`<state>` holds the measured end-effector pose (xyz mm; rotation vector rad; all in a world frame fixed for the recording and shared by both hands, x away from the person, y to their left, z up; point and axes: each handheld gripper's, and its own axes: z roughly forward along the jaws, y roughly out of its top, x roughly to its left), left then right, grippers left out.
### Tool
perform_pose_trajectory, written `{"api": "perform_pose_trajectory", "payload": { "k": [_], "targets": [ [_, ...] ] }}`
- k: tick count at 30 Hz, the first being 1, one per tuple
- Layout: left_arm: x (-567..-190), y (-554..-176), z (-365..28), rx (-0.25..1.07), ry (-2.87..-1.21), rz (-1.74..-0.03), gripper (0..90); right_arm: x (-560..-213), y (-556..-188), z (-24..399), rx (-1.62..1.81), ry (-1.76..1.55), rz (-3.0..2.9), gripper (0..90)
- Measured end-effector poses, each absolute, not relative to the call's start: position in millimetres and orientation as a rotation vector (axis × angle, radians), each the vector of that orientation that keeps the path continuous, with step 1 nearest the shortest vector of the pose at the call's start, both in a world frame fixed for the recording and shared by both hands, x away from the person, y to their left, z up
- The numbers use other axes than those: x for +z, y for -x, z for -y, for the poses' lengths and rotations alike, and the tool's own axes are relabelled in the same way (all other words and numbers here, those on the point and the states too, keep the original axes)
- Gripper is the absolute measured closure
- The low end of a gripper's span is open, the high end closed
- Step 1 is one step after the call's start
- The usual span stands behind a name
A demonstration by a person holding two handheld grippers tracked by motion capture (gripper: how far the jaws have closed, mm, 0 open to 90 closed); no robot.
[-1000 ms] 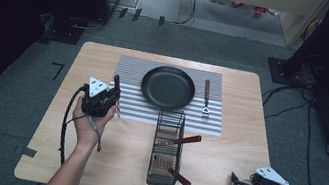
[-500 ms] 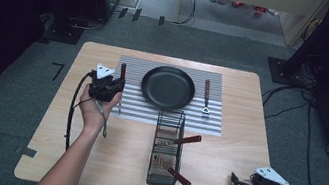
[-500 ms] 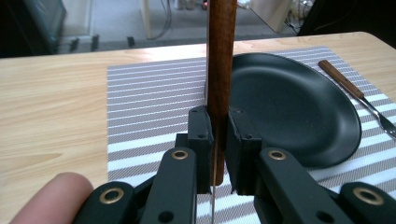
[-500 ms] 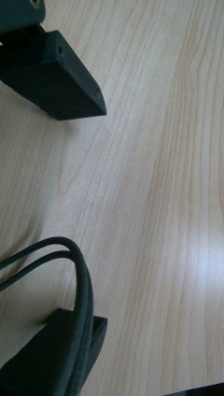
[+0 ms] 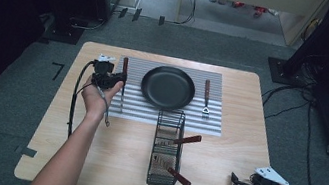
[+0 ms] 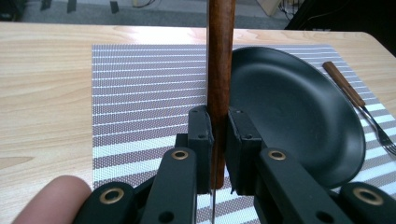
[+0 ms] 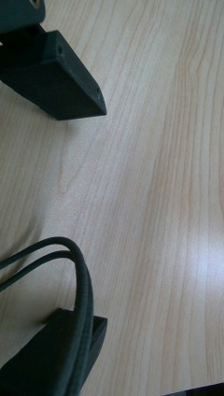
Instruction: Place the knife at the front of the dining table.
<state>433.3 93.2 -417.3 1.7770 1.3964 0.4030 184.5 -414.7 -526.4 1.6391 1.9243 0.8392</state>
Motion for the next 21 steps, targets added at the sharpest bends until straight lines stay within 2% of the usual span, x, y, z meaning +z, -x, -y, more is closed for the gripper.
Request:
{"api": "perform_pose_trajectory", "payload": {
  "k": [14, 21],
  "targets": [
    [-454, -498, -78, 0.320, -1.779, -1.536, 82.0, -526, -185, 415, 0.844, -1.640, -1.925, 1.4],
    [-478, -526, -70, 0.237, -1.794, -1.580, 82.0, -526, -185, 415, 0.842, -1.640, -1.924, 1.4]
  ]
}}
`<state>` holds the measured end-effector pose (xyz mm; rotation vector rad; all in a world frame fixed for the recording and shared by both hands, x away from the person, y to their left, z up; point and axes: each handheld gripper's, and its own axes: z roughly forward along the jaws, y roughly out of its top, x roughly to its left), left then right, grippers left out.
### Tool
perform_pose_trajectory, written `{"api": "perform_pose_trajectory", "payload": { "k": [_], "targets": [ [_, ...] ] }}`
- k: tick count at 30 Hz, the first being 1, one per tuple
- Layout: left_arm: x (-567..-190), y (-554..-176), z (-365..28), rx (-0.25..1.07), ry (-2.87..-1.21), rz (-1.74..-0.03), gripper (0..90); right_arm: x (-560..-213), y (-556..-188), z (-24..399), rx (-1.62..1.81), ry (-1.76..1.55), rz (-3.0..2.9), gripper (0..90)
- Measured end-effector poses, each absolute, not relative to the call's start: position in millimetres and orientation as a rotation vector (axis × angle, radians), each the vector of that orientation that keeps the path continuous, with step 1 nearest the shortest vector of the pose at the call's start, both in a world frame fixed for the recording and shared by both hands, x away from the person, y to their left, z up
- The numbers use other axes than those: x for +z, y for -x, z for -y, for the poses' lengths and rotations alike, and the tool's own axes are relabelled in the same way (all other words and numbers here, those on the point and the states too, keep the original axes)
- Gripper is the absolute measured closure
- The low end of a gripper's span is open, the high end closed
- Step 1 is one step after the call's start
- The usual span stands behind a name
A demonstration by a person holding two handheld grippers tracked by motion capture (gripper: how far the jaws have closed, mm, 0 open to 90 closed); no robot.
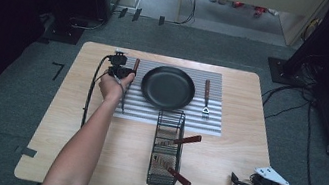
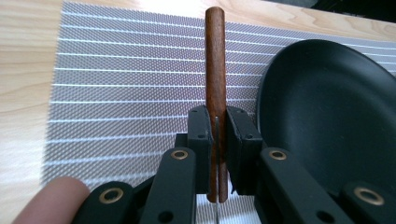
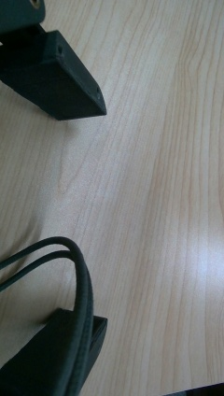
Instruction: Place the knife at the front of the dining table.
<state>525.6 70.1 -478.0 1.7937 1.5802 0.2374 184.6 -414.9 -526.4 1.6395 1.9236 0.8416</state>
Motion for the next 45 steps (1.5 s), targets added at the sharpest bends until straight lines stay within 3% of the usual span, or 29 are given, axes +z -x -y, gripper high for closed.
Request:
{"api": "perform_pose_trajectory", "payload": {
  "k": [8, 20, 26, 33, 41, 45],
  "targets": [
    [-499, -540, -75, 0.152, -1.742, -1.646, 81.9, -526, -184, 415, 0.846, -1.641, -1.923, 1.4],
    [-504, -539, -87, 0.183, -1.712, -1.650, 81.2, -526, -184, 415, 0.844, -1.641, -1.924, 1.4],
    [-503, -538, -90, 0.183, -1.704, -1.641, 72.3, -526, -184, 415, 0.845, -1.641, -1.924, 1.4],
    [-501, -537, -89, 0.250, -1.746, -1.640, 69.3, -526, -184, 415, 0.845, -1.641, -1.924, 1.4],
    [-501, -536, -82, 0.333, -1.803, -1.630, 74.8, -526, -184, 415, 0.844, -1.641, -1.924, 1.4],
    [-501, -537, -83, 0.309, -1.767, -1.660, 77.1, -526, -184, 415, 0.844, -1.640, -1.924, 1.4]
  ]
}}
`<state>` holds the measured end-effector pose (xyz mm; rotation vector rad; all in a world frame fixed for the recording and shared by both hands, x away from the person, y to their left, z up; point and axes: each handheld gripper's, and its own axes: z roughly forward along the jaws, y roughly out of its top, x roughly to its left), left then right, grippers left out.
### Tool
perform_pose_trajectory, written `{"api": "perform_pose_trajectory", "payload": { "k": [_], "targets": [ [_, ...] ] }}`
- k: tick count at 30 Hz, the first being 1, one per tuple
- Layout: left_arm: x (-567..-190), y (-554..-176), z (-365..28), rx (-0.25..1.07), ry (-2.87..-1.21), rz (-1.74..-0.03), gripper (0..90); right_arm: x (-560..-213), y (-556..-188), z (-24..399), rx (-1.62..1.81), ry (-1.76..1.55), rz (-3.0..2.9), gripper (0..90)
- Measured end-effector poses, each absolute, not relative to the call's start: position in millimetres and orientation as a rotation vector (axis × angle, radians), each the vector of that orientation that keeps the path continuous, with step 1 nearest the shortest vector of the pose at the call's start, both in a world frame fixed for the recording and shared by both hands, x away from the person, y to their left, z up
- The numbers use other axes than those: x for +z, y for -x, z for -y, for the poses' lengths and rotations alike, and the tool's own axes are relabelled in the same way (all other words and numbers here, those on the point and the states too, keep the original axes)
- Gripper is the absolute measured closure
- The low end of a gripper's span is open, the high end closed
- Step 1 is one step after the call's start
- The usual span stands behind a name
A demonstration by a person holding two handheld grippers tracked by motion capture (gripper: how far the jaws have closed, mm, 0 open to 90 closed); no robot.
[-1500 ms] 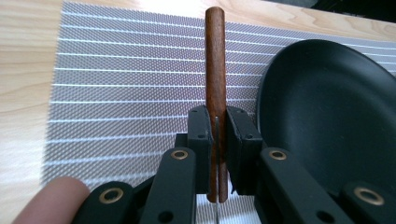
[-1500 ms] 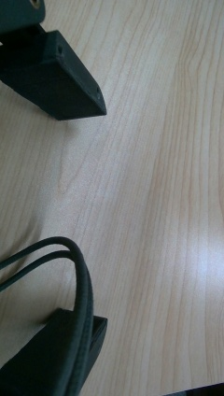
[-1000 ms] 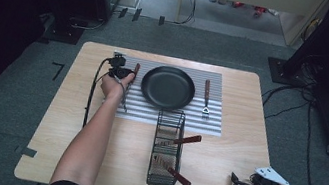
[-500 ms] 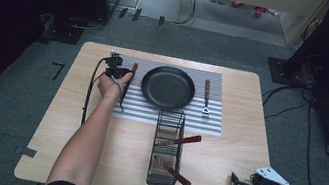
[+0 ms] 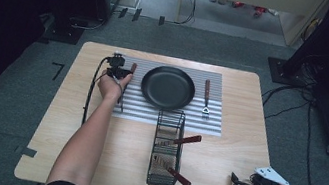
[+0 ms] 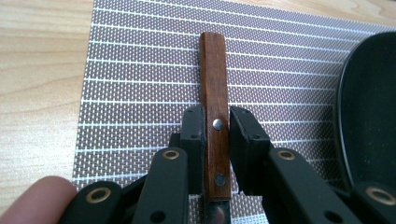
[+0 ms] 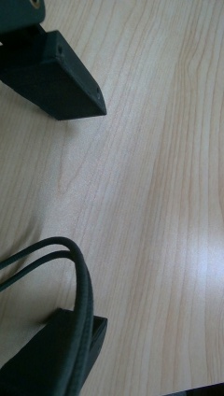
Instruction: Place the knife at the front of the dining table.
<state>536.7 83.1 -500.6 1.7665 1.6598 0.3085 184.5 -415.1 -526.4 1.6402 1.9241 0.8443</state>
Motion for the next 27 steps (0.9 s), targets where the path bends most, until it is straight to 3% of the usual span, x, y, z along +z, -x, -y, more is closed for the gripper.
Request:
{"api": "perform_pose_trajectory", "payload": {
  "k": [16, 27],
  "targets": [
    [-501.9, -534.5, -81.1, 0.334, -1.722, -1.692, 76.4, -526.3, -184.5, 415.3, 0.845, -1.641, -1.924, 1.4],
    [-500.2, -532.9, -81.5, 0.306, -1.728, -1.670, 61.1, -526.4, -184.5, 415.0, 0.843, -1.640, -1.924, 1.4]
  ]
}}
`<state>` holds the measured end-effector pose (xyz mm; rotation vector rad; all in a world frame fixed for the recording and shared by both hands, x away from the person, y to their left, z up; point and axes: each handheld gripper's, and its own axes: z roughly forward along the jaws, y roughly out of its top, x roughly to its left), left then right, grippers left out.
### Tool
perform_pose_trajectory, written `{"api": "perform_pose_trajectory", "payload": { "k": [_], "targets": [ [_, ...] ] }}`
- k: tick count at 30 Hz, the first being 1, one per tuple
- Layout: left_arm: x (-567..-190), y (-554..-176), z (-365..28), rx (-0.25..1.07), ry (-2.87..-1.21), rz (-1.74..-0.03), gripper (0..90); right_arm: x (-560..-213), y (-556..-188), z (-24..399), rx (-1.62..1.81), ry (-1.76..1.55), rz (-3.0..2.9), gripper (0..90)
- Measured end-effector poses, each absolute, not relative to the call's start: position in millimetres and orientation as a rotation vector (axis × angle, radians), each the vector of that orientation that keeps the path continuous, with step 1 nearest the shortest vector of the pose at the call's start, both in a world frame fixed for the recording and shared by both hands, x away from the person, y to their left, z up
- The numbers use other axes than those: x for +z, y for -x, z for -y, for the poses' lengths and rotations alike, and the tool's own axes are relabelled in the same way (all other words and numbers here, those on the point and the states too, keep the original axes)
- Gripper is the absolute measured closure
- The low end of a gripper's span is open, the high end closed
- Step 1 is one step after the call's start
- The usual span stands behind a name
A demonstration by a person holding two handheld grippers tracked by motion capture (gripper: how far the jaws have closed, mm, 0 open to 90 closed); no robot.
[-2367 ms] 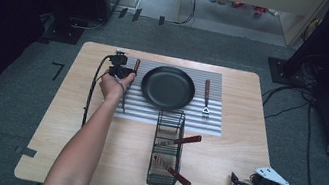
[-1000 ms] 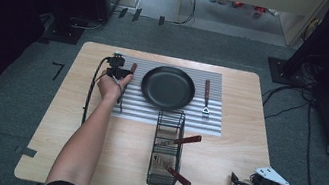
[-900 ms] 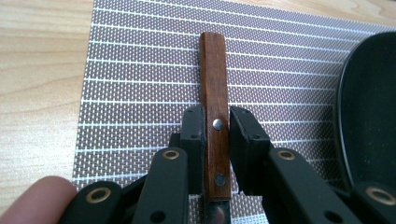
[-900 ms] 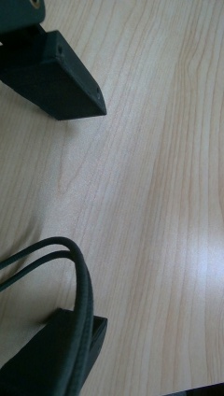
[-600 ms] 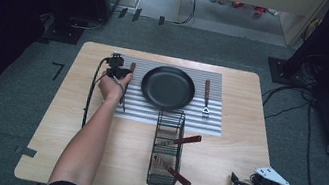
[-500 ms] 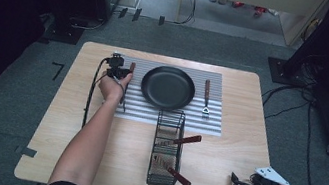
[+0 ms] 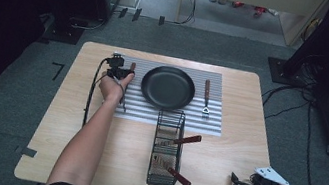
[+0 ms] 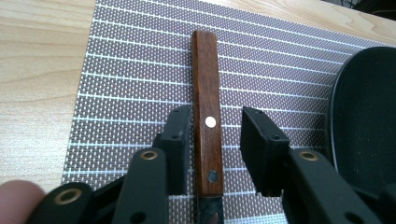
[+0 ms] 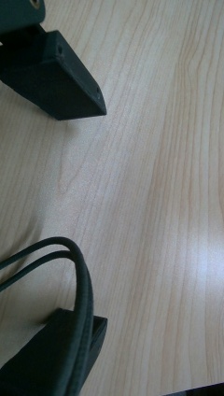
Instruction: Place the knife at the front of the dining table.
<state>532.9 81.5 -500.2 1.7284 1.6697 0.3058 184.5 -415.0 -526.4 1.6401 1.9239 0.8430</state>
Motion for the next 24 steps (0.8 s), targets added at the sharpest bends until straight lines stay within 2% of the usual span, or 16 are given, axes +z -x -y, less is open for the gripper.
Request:
{"api": "perform_pose_trajectory", "payload": {
  "k": [3, 9, 11, 15, 24],
  "targets": [
    [-498, -531, -82, 0.332, -1.724, -1.657, 52.7, -526, -185, 415, 0.840, -1.640, -1.924, 1.4],
    [-492, -528, -86, 0.310, -1.750, -1.639, 28.1, -526, -185, 415, 0.840, -1.640, -1.924, 1.4],
    [-490, -526, -87, 0.379, -1.748, -1.667, 15.7, -526, -185, 415, 0.840, -1.640, -1.924, 1.4],
    [-489, -521, -92, 0.355, -1.724, -1.645, 2.0, -526, -185, 415, 0.839, -1.639, -1.924, 1.4],
    [-489, -502, -97, 0.353, -1.733, -1.594, 0.0, -526, -185, 415, 0.837, -1.639, -1.925, 1.4]
  ]
}}
